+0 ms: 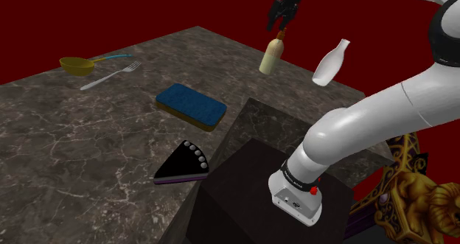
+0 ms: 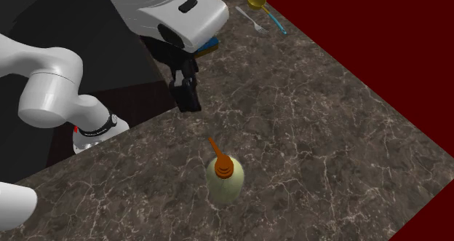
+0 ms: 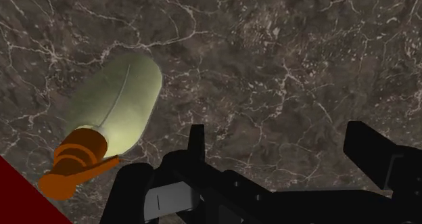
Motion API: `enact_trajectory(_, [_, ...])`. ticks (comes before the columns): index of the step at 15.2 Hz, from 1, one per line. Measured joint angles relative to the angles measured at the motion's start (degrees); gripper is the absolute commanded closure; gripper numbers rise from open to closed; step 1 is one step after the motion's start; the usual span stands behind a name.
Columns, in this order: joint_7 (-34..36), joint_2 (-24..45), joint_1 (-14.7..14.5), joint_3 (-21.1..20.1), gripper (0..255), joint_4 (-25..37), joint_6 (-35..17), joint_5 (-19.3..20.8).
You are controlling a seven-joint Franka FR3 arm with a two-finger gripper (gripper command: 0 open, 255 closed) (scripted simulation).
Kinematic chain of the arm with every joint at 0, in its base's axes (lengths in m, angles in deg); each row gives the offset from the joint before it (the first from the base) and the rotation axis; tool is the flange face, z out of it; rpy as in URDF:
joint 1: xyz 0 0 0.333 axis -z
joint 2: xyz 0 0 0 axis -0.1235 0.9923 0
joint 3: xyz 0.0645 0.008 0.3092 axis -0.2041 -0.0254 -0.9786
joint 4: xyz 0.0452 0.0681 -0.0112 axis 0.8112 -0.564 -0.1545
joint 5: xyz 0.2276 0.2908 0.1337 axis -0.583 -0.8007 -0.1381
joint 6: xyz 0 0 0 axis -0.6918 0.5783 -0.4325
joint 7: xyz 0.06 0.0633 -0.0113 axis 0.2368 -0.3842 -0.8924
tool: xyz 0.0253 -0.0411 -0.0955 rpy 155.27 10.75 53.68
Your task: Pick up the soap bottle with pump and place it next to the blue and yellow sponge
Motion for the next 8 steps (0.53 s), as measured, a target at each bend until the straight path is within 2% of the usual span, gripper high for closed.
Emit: enact_trajectory(8, [-9.17,14.06,1.78,7.6,0,13.22,-0.68,-0.64])
